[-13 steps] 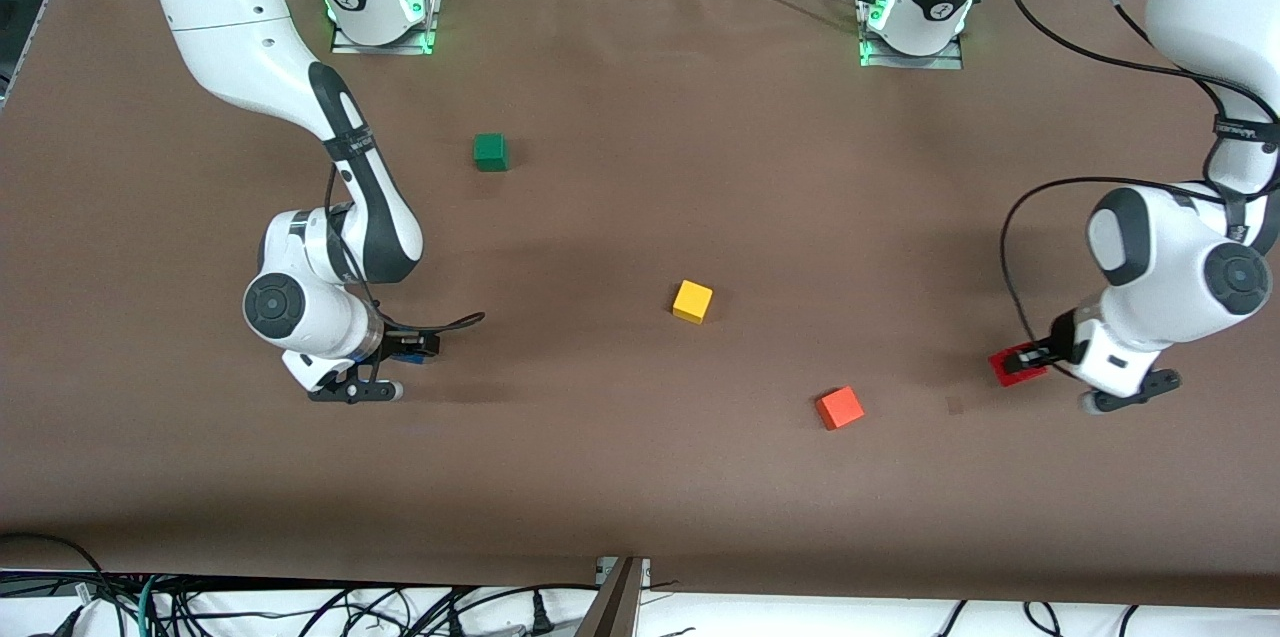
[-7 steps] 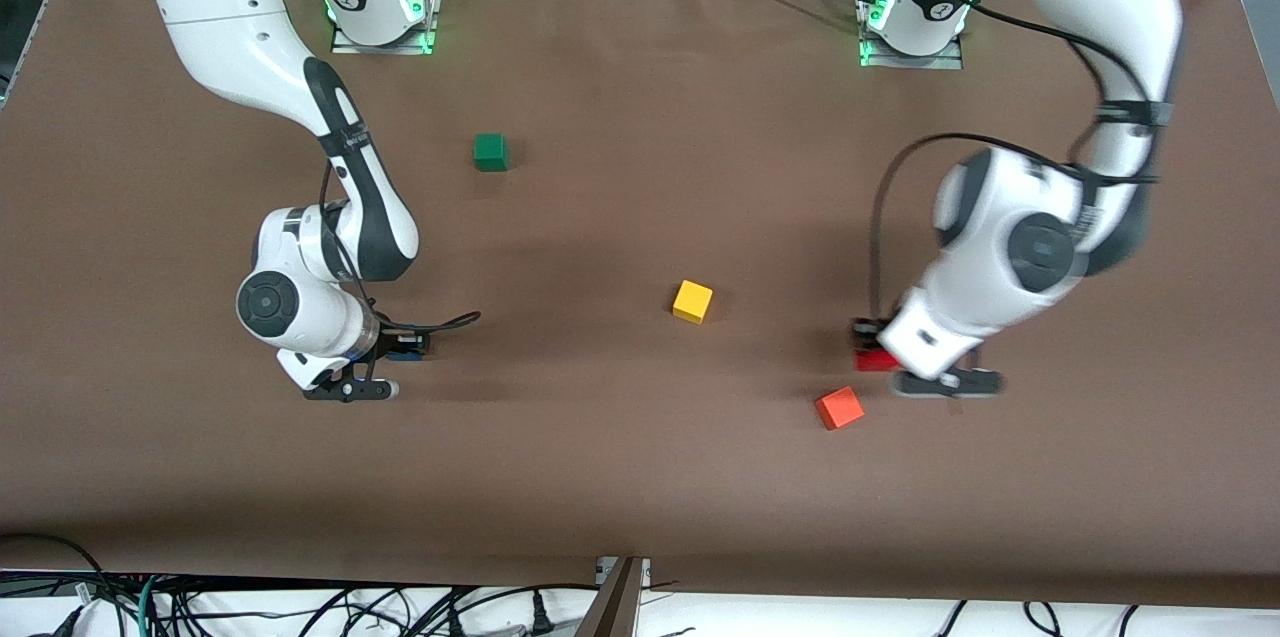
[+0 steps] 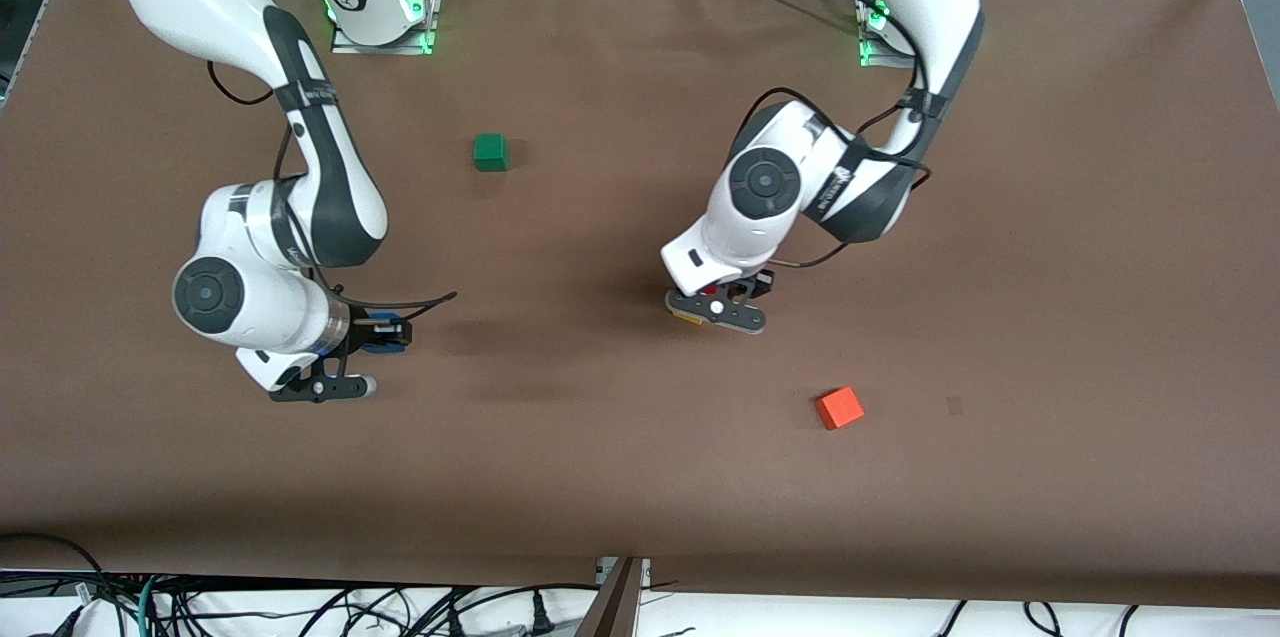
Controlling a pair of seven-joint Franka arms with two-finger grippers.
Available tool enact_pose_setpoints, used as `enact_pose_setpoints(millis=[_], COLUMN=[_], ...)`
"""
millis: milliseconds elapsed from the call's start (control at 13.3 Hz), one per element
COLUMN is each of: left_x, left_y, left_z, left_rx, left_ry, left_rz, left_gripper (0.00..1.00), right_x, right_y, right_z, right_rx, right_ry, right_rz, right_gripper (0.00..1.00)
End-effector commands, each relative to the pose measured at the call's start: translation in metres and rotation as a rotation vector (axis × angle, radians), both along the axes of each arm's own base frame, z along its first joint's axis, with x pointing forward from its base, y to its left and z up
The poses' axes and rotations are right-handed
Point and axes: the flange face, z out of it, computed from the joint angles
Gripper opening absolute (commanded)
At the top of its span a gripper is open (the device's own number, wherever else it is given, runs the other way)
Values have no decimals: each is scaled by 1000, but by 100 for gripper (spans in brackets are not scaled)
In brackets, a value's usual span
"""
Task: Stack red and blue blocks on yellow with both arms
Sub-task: 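Carry the red cube with the left gripper over the yellow cube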
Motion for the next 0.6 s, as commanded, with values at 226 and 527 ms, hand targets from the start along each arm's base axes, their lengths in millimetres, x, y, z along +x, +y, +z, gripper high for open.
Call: enact_pose_setpoints(millis=[226, 527], left_x=[-8, -18], left_y=[-22, -42], left_z=[-24, -38], left_rx=[50, 39], left_ry=[-3, -18], left_rz=[-82, -114], left_gripper=[0, 0], right_x=[9, 10], right_y=[9, 22], right_z=[67, 86], right_rx=[14, 28], right_ry=[28, 17], right_rz=[29, 31], right_gripper=[29, 33])
